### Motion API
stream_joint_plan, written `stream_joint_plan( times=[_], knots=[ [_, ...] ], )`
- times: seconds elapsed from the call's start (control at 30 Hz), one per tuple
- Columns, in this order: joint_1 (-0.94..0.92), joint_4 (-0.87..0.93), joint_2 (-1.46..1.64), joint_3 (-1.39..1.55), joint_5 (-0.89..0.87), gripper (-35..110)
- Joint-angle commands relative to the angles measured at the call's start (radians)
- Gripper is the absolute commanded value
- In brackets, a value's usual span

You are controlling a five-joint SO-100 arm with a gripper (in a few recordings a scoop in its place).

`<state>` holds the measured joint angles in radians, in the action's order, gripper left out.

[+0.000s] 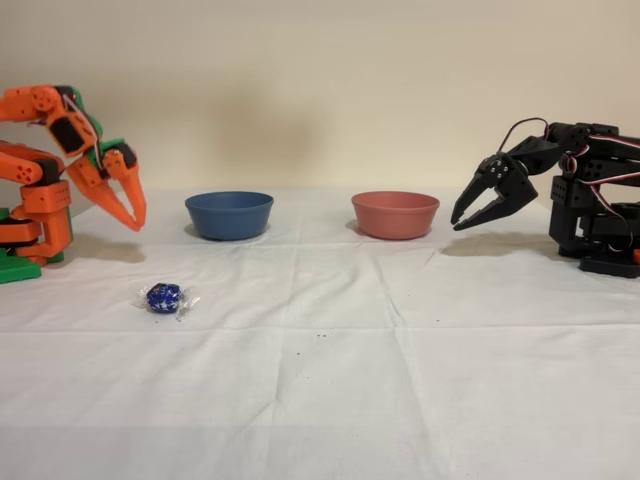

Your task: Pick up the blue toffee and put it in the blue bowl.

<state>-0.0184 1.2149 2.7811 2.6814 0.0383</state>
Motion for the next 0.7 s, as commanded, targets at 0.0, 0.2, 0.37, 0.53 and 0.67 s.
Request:
stream_joint_plan(
  times=[0.0,0.2,0.37,0.53,0.67],
  knots=[
    [-0.046,0.011,-0.11,-0.187,-0.054,0],
    [-0.201,0.017,-0.27,-0.344,-0.135,0],
    [-0.308,0.029,-0.403,-0.465,-0.204,0],
    [-0.364,0.063,-0.515,-0.537,-0.147,0],
    [-0.422,0.048,-0.603,-0.591,-0.081,0]
  ],
)
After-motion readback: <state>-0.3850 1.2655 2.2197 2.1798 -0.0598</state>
